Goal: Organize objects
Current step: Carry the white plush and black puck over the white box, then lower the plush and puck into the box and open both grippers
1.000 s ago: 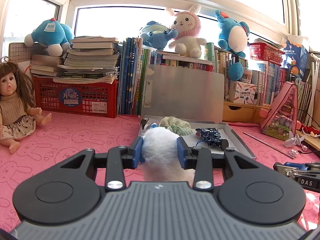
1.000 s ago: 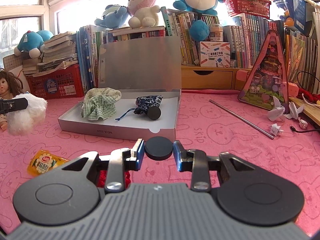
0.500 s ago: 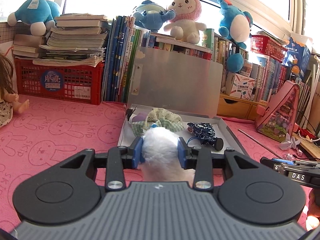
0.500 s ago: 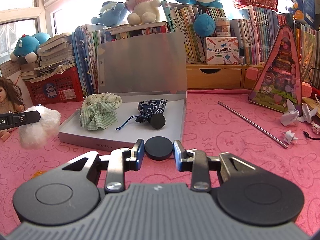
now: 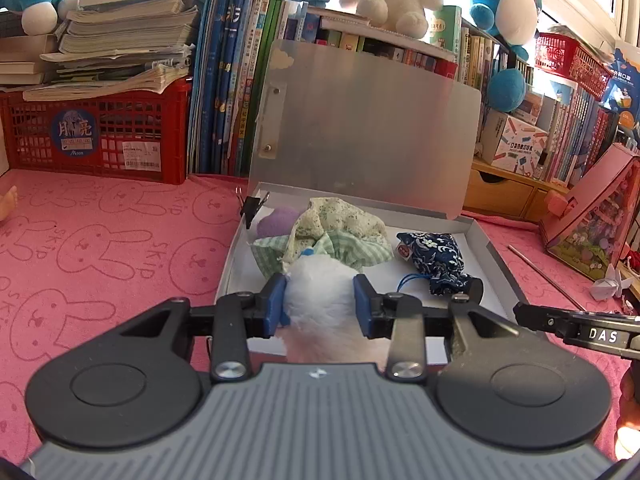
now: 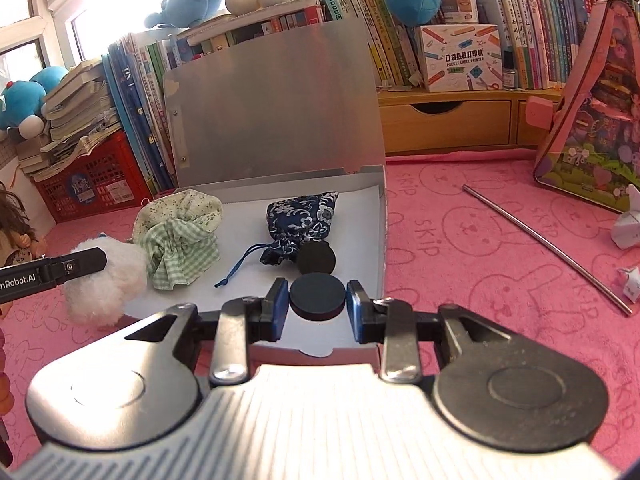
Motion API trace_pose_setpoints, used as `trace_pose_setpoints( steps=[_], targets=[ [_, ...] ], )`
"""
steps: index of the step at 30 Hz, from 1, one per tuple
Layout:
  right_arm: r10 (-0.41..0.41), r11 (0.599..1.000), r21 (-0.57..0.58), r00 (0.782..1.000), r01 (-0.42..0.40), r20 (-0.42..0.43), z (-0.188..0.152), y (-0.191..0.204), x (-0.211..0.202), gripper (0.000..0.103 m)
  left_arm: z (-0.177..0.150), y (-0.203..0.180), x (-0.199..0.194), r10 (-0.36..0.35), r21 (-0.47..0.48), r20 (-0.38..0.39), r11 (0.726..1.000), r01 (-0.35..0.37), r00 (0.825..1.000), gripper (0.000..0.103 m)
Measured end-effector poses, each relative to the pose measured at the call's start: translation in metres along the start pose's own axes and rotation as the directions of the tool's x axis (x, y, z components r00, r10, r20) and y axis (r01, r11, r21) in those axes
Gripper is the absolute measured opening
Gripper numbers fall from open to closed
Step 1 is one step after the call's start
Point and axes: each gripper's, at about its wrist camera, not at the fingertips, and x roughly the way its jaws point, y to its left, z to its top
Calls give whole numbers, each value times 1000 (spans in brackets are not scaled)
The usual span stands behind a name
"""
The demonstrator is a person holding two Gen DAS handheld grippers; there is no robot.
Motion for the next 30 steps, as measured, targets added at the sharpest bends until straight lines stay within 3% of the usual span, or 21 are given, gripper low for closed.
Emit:
trace_pose_setpoints(
  steps=[20, 30],
  targets=[
    [-43, 999, 9, 992, 44, -121, 22, -2, 67, 36, 18, -9, 74, 117, 65, -62, 991, -113, 991, 42],
    [-16, 1000, 23, 989, 20, -145, 21, -4, 73, 37, 19, -11, 82, 129, 84, -65, 989, -123, 990, 44]
  ],
)
